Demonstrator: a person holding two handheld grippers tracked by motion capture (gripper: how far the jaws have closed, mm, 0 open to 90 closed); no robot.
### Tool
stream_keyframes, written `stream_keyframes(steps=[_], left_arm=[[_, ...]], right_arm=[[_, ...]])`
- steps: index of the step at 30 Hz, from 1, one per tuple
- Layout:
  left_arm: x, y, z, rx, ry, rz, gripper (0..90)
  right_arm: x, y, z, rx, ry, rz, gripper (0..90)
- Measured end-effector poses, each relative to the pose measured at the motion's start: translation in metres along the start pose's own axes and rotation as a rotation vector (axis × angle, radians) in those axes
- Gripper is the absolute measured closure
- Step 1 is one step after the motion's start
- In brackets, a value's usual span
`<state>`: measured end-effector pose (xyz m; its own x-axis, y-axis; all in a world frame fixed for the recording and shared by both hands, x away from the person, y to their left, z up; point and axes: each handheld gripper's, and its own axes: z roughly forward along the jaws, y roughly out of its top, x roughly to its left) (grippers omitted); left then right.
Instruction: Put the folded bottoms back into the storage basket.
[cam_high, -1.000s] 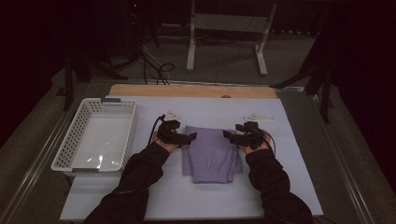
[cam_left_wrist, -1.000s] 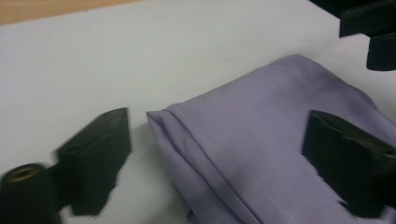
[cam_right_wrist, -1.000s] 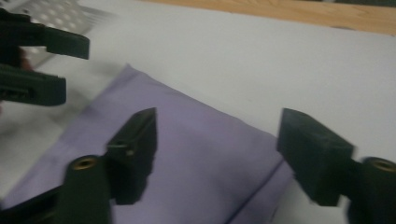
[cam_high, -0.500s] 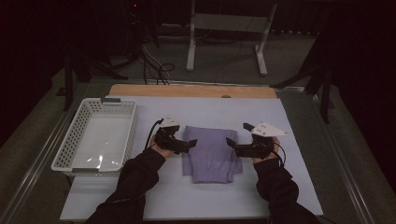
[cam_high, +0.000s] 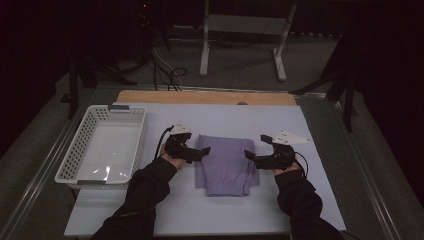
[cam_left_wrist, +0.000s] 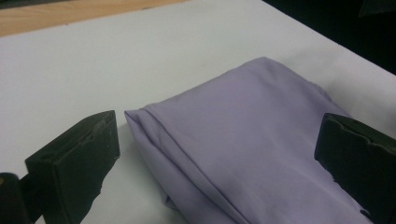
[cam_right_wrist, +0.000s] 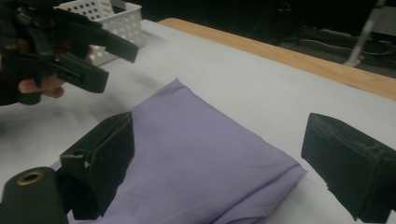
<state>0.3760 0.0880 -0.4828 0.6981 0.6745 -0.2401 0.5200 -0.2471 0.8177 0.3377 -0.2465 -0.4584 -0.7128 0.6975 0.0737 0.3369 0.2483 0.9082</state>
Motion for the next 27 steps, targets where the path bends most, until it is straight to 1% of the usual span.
stream_keyframes(steps=[2,3,4,5,8,10,11,15,18,19,21,25,27], left_arm=[[-0.001,0.001,0.000,0.003,0.000,-0.007,0.7],[-0.002,0.002,0.000,0.000,0.002,-0.005,0.8],[-0.002,0.003,0.000,-0.003,0.004,-0.001,0.7],[-0.003,0.004,0.001,0.001,0.007,0.000,0.8],[-0.003,0.007,0.002,-0.002,0.009,-0.004,0.8],[-0.004,0.010,0.003,-0.001,0.017,-0.001,0.8],[-0.005,0.011,0.004,-0.004,0.021,-0.002,0.8],[-0.003,0.019,0.010,-0.011,0.026,-0.038,0.8],[-0.003,0.023,0.016,0.002,0.048,-0.033,0.8],[-0.002,0.023,0.018,0.004,0.055,-0.046,0.8],[0.003,0.023,0.023,0.026,0.054,-0.074,0.8],[0.012,0.019,0.032,0.073,0.085,-0.122,1.1],[0.016,0.016,0.036,0.091,0.078,-0.146,1.4]], right_arm=[[0.001,0.000,-0.001,-0.027,-0.031,-0.015,9.7],[0.001,0.000,-0.001,-0.033,-0.029,-0.022,9.7],[0.001,0.000,-0.001,-0.036,-0.040,-0.031,9.7],[0.002,0.000,-0.001,-0.039,-0.062,-0.041,9.7],[0.002,0.000,-0.001,-0.041,-0.090,-0.054,9.8],[0.002,-0.001,0.000,-0.040,-0.088,-0.049,9.7],[0.001,-0.002,0.000,-0.042,-0.095,-0.047,9.7],[0.000,-0.003,0.002,-0.039,-0.098,-0.035,9.7],[-0.001,-0.004,0.002,-0.037,-0.099,-0.035,9.7],[-0.002,-0.004,0.002,-0.042,-0.095,-0.031,9.7],[-0.002,-0.005,0.003,-0.032,-0.097,-0.027,9.7],[-0.003,-0.006,0.004,-0.026,-0.092,-0.019,9.7],[-0.003,-0.006,0.004,-0.020,-0.094,-0.020,9.8]])
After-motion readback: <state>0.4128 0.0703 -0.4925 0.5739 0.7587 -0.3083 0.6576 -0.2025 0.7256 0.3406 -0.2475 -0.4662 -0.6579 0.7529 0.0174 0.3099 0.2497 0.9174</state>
